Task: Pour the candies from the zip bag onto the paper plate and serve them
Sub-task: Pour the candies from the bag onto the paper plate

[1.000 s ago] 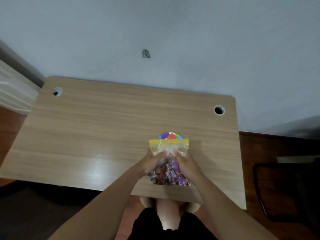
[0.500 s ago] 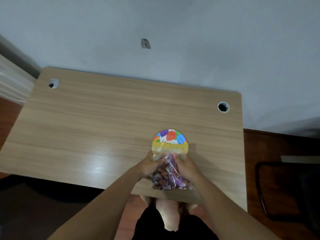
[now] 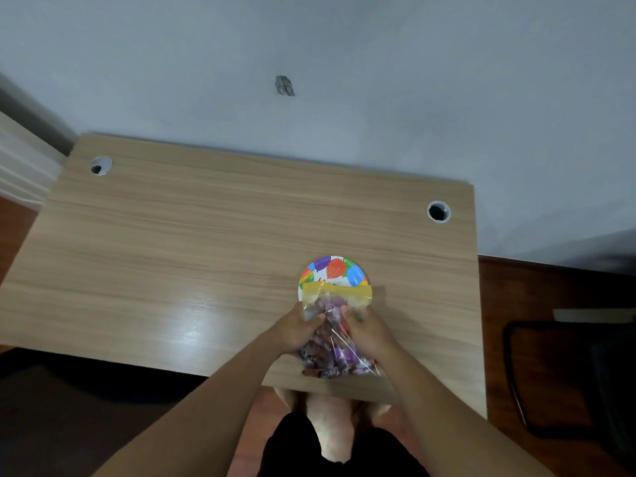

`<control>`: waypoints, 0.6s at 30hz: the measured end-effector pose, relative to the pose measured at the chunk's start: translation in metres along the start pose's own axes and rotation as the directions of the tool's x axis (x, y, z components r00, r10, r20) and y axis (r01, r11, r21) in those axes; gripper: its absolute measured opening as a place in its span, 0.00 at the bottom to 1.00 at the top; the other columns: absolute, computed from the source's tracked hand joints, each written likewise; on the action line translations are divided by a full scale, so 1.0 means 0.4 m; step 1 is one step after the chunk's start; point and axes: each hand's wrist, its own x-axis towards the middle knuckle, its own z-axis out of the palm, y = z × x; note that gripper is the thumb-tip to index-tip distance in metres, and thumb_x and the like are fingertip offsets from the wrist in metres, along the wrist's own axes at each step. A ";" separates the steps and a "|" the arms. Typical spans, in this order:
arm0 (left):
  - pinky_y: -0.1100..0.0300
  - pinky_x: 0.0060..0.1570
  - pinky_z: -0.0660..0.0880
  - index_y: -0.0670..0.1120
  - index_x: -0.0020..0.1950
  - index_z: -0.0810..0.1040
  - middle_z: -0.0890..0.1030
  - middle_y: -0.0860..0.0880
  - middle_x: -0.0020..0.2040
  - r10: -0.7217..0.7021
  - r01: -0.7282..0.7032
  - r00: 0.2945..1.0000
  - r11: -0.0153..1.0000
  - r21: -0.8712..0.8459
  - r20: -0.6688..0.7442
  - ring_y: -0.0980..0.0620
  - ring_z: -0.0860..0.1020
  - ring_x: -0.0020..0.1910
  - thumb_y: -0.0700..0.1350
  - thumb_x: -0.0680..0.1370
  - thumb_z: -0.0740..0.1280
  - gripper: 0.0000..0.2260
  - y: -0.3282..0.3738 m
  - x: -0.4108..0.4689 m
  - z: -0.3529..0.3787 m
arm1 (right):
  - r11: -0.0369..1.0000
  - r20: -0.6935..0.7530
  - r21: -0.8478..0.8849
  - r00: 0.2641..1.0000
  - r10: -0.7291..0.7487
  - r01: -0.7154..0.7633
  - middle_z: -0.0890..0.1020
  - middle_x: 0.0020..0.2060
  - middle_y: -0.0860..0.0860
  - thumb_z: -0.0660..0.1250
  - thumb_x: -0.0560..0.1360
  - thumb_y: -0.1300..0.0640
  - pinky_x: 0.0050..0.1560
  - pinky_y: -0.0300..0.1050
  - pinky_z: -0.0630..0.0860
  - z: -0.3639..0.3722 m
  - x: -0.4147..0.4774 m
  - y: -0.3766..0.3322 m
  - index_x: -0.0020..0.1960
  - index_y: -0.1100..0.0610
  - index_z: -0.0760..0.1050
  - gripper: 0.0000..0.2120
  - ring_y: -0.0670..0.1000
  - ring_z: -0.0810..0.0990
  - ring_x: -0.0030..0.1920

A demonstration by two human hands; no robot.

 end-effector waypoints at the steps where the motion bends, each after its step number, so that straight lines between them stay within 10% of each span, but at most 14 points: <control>1: 0.75 0.38 0.79 0.60 0.58 0.73 0.82 0.55 0.50 0.010 -0.010 1.000 1.000 0.011 0.019 0.59 0.81 0.43 0.43 0.89 0.61 0.10 0.012 -0.011 0.002 | 1.000 0.003 0.003 1.000 -0.009 0.009 0.89 0.57 0.47 0.61 0.81 0.35 0.63 0.47 0.79 -0.002 -0.008 -0.004 0.68 0.49 0.82 0.26 0.52 0.86 0.60; 8: 0.45 0.63 0.83 0.50 0.65 0.82 0.90 0.46 0.55 -0.036 0.040 0.996 0.998 0.043 -0.078 0.46 0.88 0.54 0.58 0.83 0.68 0.16 -0.044 0.002 0.007 | 0.997 -0.002 0.010 0.997 -0.076 0.076 0.89 0.55 0.48 0.63 0.87 0.46 0.56 0.43 0.74 -0.011 -0.028 -0.003 0.68 0.50 0.84 0.17 0.51 0.85 0.58; 15: 0.50 0.60 0.85 0.51 0.65 0.82 0.90 0.46 0.56 -0.025 0.020 0.996 0.998 -0.065 -0.083 0.45 0.89 0.54 0.56 0.85 0.67 0.14 -0.034 -0.020 0.035 | 0.999 0.003 0.012 1.000 -0.029 0.029 0.90 0.52 0.50 0.65 0.85 0.44 0.50 0.43 0.77 -0.019 -0.023 0.013 0.63 0.51 0.85 0.16 0.52 0.87 0.52; 18: 0.63 0.44 0.83 0.50 0.61 0.82 0.90 0.40 0.55 -0.010 0.005 0.997 0.998 -0.070 -0.072 0.47 0.88 0.44 0.53 0.86 0.65 0.10 -0.034 -0.028 0.045 | 0.999 0.008 0.031 1.000 -0.017 0.016 0.88 0.44 0.47 0.66 0.85 0.46 0.42 0.40 0.75 -0.022 -0.026 0.024 0.58 0.49 0.85 0.12 0.45 0.85 0.41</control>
